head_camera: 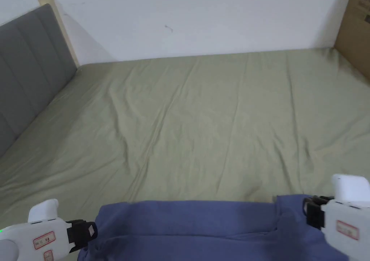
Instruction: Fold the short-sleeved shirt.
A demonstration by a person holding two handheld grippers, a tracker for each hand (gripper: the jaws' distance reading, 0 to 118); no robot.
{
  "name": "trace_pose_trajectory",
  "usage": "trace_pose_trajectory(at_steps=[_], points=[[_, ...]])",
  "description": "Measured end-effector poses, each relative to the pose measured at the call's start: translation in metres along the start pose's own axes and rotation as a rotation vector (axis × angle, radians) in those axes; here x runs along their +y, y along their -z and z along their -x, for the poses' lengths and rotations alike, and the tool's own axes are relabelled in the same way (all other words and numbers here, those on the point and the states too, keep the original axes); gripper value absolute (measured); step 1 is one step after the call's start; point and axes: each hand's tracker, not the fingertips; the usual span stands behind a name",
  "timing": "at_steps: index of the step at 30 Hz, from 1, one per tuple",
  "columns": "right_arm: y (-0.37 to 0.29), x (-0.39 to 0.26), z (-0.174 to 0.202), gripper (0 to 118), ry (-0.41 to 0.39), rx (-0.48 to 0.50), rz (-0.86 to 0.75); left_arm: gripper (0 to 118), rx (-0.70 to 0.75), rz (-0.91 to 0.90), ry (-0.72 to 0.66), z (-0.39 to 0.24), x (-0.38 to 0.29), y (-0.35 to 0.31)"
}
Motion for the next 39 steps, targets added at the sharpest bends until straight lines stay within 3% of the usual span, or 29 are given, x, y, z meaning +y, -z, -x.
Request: trace_pose_trajectory(at_steps=[1,3,4,5,8,9,11,13,16,17,18,20,22,23,28,29,31,36,39], points=[[0.004,-0.002,0.012,1,-0.043,-0.003,-0.002,12,-0.019,-0.007,-0.048,0.009,-0.001,0.001],[0.01,-0.005,0.028,1,-0.075,0.016,0.015,83,-0.065,-0.018,-0.169,0.028,-0.001,0.002],[0.013,-0.006,0.033,1,-0.077,0.037,0.024,110,-0.08,-0.008,-0.227,0.039,-0.003,0.003],[0.015,-0.007,0.037,1,-0.073,0.052,0.028,118,-0.098,0.003,-0.274,0.049,-0.005,0.006],[0.022,-0.011,0.045,1,-0.065,0.081,0.048,115,-0.17,-0.058,-0.376,0.067,-0.008,0.012],[0.024,-0.012,0.046,1,-0.061,0.089,0.057,115,-0.16,-0.032,-0.398,0.052,-0.014,0.012],[0.028,-0.015,0.047,1,-0.051,0.11,0.078,115,-0.167,0.023,-0.44,0.08,-0.012,0.031],[0.03,-0.018,0.046,1,-0.05,0.113,0.096,115,-0.215,0.103,-0.477,0.053,-0.029,0.039],[0.03,-0.022,0.045,1,-0.05,0.099,0.108,113,-0.231,0.124,-0.507,0.078,-0.025,0.066],[0.031,-0.022,0.042,1,-0.045,0.098,0.114,105,-0.208,0.111,-0.508,0.082,-0.024,0.069],[0.031,-0.023,0.041,1,-0.036,0.096,0.121,85,-0.166,0.103,-0.515,0.044,-0.031,0.048],[0.033,-0.025,0.037,1,-0.016,0.096,0.132,9,-0.02,0.1,-0.414,0.065,-0.019,0.052],[0.039,-0.026,0.031,1,0.001,0.093,0.146,9,-0.134,0.122,-0.508,0.068,-0.025,0.06],[0.039,-0.027,0.031,1,0.007,0.09,0.153,9,-0.107,0.118,-0.525,0.067,-0.024,0.059],[0.036,-0.029,0.014,1,0.059,0.086,0.163,9,-0.129,0.065,-0.426,0.038,-0.005,0.034],[0.035,-0.029,0.01,1,0.067,0.081,0.16,9,-0.14,0.053,-0.398,0.0,-0.007,0.018],[0.031,-0.027,0.001,1,0.083,0.069,0.152,9,-0.143,0.025,-0.307,-0.003,0.014,0.016],[0.024,-0.024,-0.023,1,0.152,0.052,0.122,9,-0.17,0.007,0.052,-0.13,0.025,-0.006],[0.019,-0.023,-0.038,1,0.182,0.037,0.111,9,-0.27,0.038,0.215,-0.188,0.015,0.008]])
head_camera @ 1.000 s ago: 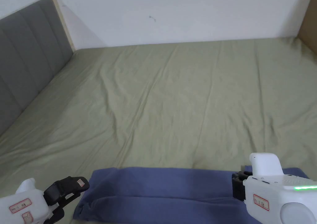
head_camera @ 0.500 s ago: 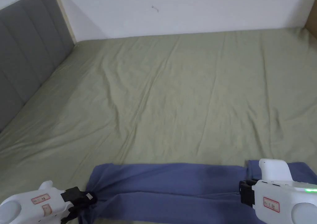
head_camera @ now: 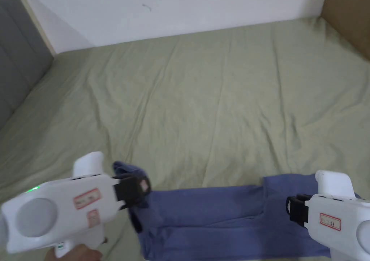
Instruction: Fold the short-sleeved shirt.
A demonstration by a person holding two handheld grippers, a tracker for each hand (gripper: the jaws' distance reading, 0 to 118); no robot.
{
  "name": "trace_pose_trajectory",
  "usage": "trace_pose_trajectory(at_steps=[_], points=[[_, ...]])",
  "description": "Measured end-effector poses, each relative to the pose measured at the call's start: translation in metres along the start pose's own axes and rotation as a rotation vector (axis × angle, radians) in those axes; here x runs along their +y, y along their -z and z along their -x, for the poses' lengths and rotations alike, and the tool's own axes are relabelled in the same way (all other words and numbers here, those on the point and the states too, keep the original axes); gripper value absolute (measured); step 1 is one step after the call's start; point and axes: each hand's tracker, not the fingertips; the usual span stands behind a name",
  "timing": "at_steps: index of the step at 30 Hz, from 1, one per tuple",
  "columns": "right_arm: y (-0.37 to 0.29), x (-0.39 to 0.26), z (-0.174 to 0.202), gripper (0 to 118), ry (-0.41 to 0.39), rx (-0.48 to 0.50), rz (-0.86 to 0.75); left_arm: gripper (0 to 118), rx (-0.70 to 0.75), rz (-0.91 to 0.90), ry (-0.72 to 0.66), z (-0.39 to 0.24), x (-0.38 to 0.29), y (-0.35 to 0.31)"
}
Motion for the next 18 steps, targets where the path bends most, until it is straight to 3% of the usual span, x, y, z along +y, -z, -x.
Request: trace_pose_trajectory(at_steps=[3,5,6,7,8,9,10,13,15,16,17,18], points=[[-0.004,0.0,-0.016,1,0.033,-0.02,-0.008,9,-0.102,0.087,0.165,-0.047,-0.015,0.043],[-0.006,-0.002,-0.027,1,0.063,-0.034,-0.009,10,-0.096,0.163,0.275,-0.067,-0.036,0.086],[-0.007,-0.003,-0.032,1,0.075,-0.038,-0.009,16,-0.089,0.2,0.326,-0.075,-0.044,0.102],[-0.008,-0.005,-0.037,1,0.089,-0.044,-0.006,30,-0.096,0.239,0.35,-0.08,-0.054,0.122],[-0.01,-0.006,-0.041,1,0.104,-0.052,-0.004,60,-0.106,0.266,0.354,-0.081,-0.063,0.139],[-0.011,-0.008,-0.045,1,0.117,-0.058,-0.004,81,-0.092,0.297,0.342,-0.08,-0.071,0.151],[-0.014,-0.01,-0.049,1,0.132,-0.063,-0.005,93,-0.061,0.329,0.3,-0.078,-0.075,0.16],[-0.022,-0.015,-0.06,1,0.16,-0.074,-0.012,94,-0.096,0.31,0.196,-0.067,-0.068,0.15],[-0.025,-0.017,-0.065,1,0.165,-0.083,-0.017,88,-0.151,0.253,0.159,-0.057,-0.053,0.129],[-0.026,-0.017,-0.068,1,0.164,-0.092,-0.018,72,-0.179,0.224,0.152,-0.051,-0.044,0.119],[-0.026,-0.017,-0.07,1,0.165,-0.101,-0.018,31,-0.181,0.181,0.147,-0.052,-0.033,0.102],[-0.026,-0.017,-0.071,1,0.167,-0.104,-0.019,0,-0.147,0.15,0.147,-0.048,-0.026,0.092]])
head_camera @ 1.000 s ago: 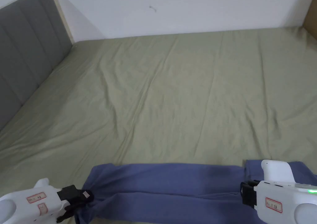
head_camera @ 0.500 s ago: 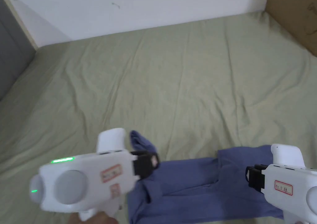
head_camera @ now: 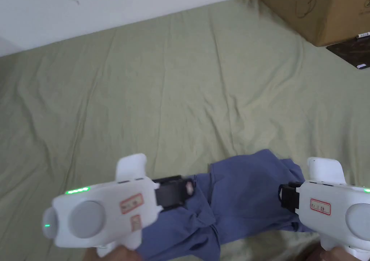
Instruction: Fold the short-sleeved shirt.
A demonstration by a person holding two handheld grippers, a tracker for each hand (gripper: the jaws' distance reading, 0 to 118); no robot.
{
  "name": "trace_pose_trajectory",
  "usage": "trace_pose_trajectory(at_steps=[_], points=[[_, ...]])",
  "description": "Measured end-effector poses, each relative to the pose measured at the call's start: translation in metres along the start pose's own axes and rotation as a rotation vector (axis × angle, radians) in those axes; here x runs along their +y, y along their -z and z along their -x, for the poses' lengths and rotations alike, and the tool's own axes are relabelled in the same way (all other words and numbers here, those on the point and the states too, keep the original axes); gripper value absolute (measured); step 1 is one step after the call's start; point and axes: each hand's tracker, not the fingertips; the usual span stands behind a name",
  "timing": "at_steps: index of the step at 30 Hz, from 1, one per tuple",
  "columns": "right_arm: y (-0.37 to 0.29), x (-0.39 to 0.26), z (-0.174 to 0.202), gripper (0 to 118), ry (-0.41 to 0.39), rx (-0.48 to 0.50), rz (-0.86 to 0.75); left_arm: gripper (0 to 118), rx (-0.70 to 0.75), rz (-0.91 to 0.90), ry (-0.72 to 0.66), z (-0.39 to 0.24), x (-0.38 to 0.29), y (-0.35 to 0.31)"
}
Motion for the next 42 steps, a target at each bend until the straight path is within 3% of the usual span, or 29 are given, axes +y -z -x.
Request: trace_pose_trajectory(at_steps=[2,5,8,11,21,24,28,29,31,32,36,42], points=[[0.0,0.0,-0.002,1,0.013,0.007,-0.003,0,0.123,-0.023,0.01,0.013,0.001,-0.002],[0.0,-0.001,-0.001,1,0.028,0.019,-0.009,0,0.152,0.046,-0.052,0.03,-0.002,0.013],[0.003,-0.003,0.004,1,0.012,0.025,-0.002,0,0.059,0.148,-0.083,0.023,-0.021,0.034],[0.006,-0.004,0.008,1,-0.005,0.027,0.008,0,0.059,0.239,-0.012,0.003,-0.046,0.07],[0.003,-0.006,0.01,1,-0.016,0.029,0.022,0,-0.102,0.304,0.047,-0.043,-0.061,0.092],[-0.002,-0.004,0.01,1,-0.02,0.023,0.009,0,-0.132,0.235,-0.037,-0.033,-0.052,0.073],[-0.003,-0.002,0.013,1,-0.024,0.026,0.002,3,-0.188,0.078,-0.262,0.041,-0.044,0.018],[-0.003,-0.001,0.015,1,-0.029,0.028,0.002,28,-0.185,0.054,-0.303,0.061,-0.043,0.004],[-0.001,-0.001,0.021,1,-0.04,0.031,0.006,91,-0.142,0.014,-0.359,0.093,-0.05,-0.017],[0.001,-0.002,0.024,1,-0.047,0.036,0.01,108,-0.111,0.017,-0.385,0.103,-0.052,-0.023],[0.007,-0.005,0.037,1,-0.071,0.052,0.027,111,-0.102,-0.012,-0.448,0.134,-0.068,-0.026],[0.014,-0.006,0.058,1,-0.122,0.085,0.071,111,-0.301,0.012,-0.648,0.178,-0.088,0.003]])
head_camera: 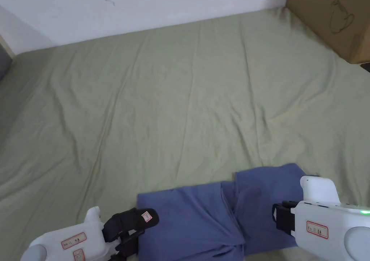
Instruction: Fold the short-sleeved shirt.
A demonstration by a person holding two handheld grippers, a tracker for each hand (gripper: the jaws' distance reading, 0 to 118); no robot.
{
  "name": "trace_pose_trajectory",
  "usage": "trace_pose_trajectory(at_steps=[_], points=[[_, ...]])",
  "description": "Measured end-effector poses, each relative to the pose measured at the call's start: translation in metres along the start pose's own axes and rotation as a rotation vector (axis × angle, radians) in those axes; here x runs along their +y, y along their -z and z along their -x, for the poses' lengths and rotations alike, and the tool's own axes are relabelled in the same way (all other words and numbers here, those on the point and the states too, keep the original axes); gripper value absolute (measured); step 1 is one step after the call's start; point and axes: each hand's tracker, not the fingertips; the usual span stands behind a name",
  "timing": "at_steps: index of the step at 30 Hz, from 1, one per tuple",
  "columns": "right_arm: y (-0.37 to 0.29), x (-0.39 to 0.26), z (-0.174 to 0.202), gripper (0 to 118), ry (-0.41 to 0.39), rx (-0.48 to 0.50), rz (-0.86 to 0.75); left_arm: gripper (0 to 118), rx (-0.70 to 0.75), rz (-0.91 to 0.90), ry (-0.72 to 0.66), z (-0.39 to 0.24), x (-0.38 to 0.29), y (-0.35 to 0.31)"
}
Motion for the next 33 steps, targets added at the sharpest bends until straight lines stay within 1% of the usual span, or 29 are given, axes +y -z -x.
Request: trace_pose_trajectory(at_steps=[2,3,4,5,6,7,8,9,11,14,15,17,20,21,24,29,31,33], points=[[0.001,0.002,0.004,1,-0.008,0.007,0.006,109,-0.081,0.002,-0.025,0.001,0.002,0.009],[0.002,0.003,0.006,1,-0.011,0.008,0.009,99,-0.102,0.024,-0.049,0.01,0.005,0.008],[0.003,0.004,0.009,1,-0.014,0.009,0.011,65,-0.094,0.048,-0.077,0.014,0.006,0.01],[0.003,0.004,0.01,1,-0.018,0.011,0.014,11,0.004,0.085,-0.06,0.016,0.007,0.016],[0.003,0.005,0.012,1,-0.024,0.011,0.016,11,0.077,0.087,-0.006,0.017,0.005,0.018],[0.003,0.006,0.014,1,-0.031,0.01,0.018,11,0.05,0.109,0.016,0.016,0.005,0.019],[0.003,0.008,0.015,1,-0.039,0.01,0.022,11,-0.013,0.096,0.01,0.016,0.008,0.015],[0.003,0.01,0.017,1,-0.053,0.009,0.027,11,-0.019,0.072,-0.01,0.015,0.013,0.006],[0.003,0.012,0.022,1,-0.079,0.006,0.026,11,-0.019,0.055,0.013,0.008,0.02,-0.006],[0.004,0.016,0.028,1,-0.091,0.005,0.021,11,0.048,-0.003,0.077,-0.003,0.036,-0.042],[0.004,0.017,0.029,1,-0.091,0.011,0.02,11,0.074,-0.033,0.078,0.011,0.043,-0.058],[0.003,0.017,0.032,1,-0.098,0.017,0.02,11,0.129,-0.074,0.073,0.018,0.054,-0.094],[0.003,0.015,0.033,1,-0.116,0.012,0.021,11,0.25,-0.14,0.064,0.03,0.064,-0.147],[0.004,0.013,0.032,1,-0.114,0.011,0.024,11,0.274,-0.157,0.053,0.002,0.053,-0.158],[0.009,0.008,0.029,1,-0.091,0.013,0.041,11,0.327,-0.181,0.055,-0.008,0.049,-0.181],[0.009,0.002,0.025,1,-0.078,0.01,0.05,11,0.344,-0.194,0.105,-0.066,0.037,-0.153],[0.006,0.002,0.022,1,-0.082,0.008,0.053,11,0.329,-0.194,0.179,-0.1,0.033,-0.133],[0.003,0.001,0.019,1,-0.085,0.0,0.047,11,0.27,-0.176,0.283,-0.123,0.026,-0.118]])
